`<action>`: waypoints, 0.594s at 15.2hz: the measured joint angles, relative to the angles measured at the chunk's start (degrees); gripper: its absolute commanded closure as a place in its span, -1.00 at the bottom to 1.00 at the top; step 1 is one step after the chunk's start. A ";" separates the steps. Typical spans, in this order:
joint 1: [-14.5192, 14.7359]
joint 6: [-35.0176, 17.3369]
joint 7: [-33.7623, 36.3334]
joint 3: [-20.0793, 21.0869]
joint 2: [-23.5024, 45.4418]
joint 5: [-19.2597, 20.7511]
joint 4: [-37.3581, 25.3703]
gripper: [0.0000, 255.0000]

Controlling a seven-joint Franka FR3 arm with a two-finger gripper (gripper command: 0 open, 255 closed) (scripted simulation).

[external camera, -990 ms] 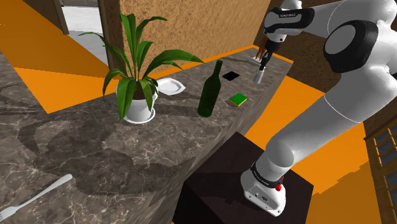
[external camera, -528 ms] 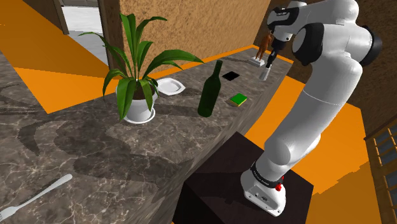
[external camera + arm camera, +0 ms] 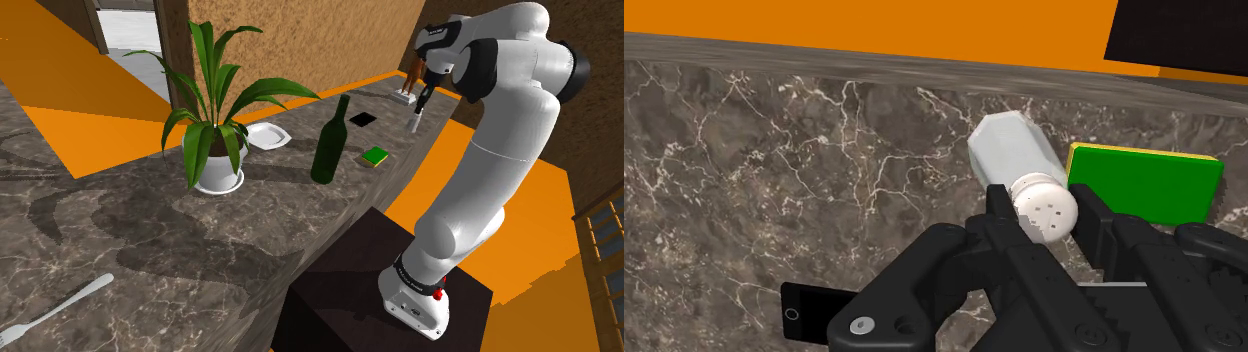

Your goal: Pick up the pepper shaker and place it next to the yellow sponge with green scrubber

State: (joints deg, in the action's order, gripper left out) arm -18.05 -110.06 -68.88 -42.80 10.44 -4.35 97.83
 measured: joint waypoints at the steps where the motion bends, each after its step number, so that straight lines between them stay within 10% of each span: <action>1: 0.01 -0.76 -0.05 0.00 -0.02 0.00 0.78 1.00; 9: -0.24 -6.39 -0.67 0.36 1.48 -1.24 5.28 1.00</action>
State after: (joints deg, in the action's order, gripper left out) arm -18.29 -116.45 -69.55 -42.44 11.93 -5.59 103.11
